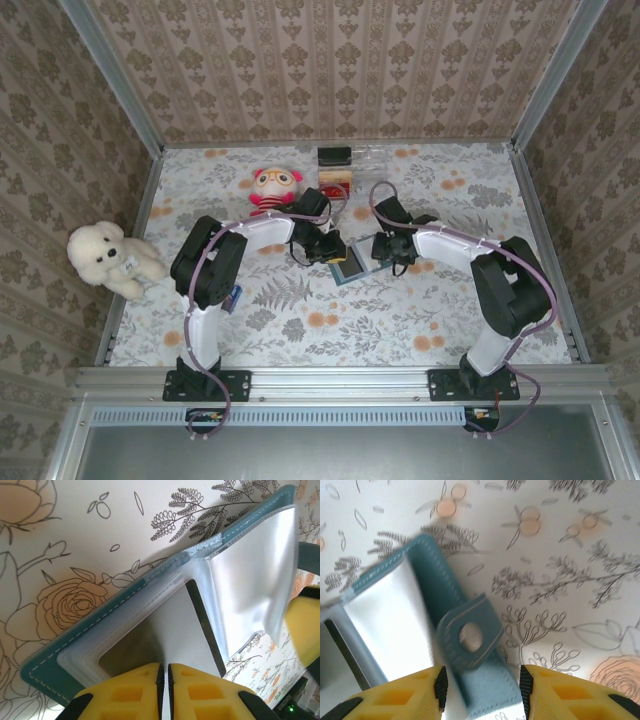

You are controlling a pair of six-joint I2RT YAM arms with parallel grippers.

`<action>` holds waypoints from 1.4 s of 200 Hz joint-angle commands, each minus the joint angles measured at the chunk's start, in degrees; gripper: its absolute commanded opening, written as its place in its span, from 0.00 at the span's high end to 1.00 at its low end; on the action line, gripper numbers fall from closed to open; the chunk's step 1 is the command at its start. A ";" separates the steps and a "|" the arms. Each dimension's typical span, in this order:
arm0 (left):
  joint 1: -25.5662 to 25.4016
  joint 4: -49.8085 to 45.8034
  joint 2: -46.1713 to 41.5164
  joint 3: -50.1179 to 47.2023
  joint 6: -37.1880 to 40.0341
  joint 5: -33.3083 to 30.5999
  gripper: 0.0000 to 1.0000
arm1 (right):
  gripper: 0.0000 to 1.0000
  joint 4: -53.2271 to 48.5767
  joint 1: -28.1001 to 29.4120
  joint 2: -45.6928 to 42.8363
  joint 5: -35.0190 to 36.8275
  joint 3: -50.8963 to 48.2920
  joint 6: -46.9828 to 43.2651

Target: Take the credit cards out of the card holder

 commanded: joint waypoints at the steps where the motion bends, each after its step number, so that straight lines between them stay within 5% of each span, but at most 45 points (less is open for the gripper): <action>1: -0.45 -3.81 0.89 -0.02 2.29 -1.94 0.85 | 0.55 -2.24 -0.14 1.46 -0.61 3.16 -2.18; 106: -0.43 -4.05 1.19 1.40 2.34 -1.81 0.85 | 0.47 -8.60 0.98 -2.36 -5.56 8.24 -8.72; 151: -0.39 -3.61 1.32 1.84 2.11 -1.44 0.85 | 0.59 -9.19 3.57 -5.42 -7.47 7.28 -13.12; 195: -0.32 -3.64 1.50 1.86 2.08 -1.40 0.85 | 0.55 -10.68 5.62 0.05 -9.15 10.24 -14.99; 247: -0.11 -3.77 0.84 1.05 2.11 -1.43 0.85 | 0.59 -12.28 5.67 6.00 -4.39 13.89 -16.01; 280: 0.07 -3.76 0.27 0.79 2.17 -1.36 0.84 | 0.74 -15.40 6.19 7.80 4.96 15.81 -17.20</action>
